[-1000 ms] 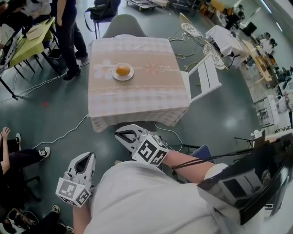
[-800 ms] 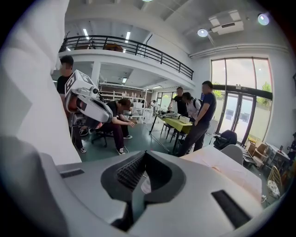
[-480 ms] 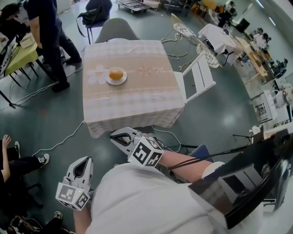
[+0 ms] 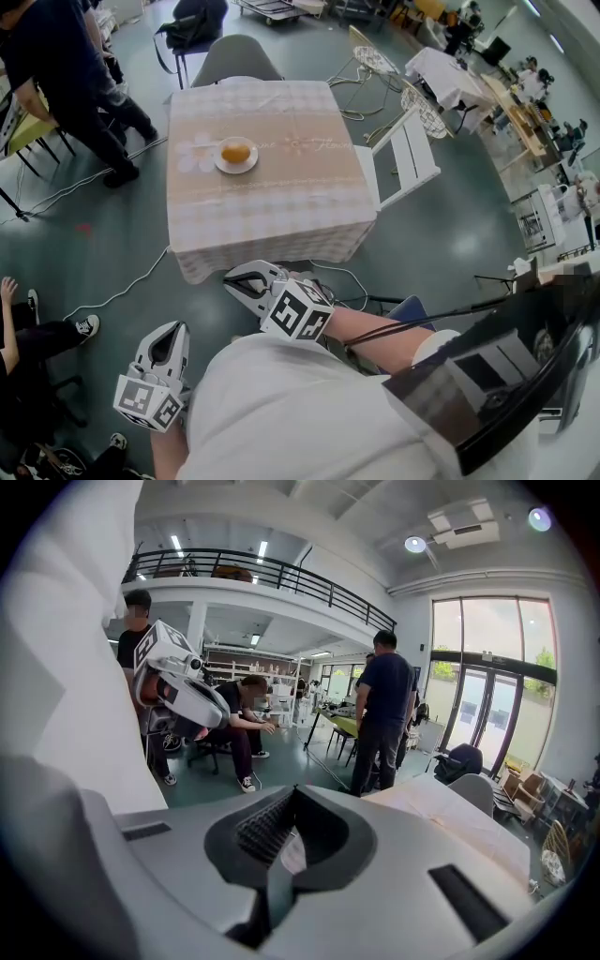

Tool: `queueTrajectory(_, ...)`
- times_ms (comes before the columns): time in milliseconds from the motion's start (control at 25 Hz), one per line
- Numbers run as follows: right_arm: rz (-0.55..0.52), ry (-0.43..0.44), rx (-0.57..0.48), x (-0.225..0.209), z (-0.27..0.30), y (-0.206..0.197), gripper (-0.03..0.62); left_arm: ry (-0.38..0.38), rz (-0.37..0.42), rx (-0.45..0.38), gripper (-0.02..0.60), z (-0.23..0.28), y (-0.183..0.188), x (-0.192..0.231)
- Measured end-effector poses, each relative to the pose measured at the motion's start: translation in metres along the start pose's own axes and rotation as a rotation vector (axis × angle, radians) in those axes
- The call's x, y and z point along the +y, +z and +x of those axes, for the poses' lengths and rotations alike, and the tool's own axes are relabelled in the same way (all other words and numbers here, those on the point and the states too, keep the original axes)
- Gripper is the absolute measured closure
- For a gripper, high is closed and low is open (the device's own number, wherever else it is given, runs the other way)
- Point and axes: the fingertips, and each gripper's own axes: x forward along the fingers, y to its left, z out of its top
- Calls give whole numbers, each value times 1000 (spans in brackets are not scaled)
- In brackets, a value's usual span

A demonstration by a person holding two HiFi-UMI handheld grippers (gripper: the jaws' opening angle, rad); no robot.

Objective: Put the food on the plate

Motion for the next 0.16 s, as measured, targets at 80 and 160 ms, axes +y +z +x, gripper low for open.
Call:
queueTrajectory(80,-3,-1,1,-1,0,0,580,0,-1,-2,572,0,0,0)
queueTrajectory(160,-5,-3,1,-3,1,0,580,-1,-1,-4,572,1,0,0)
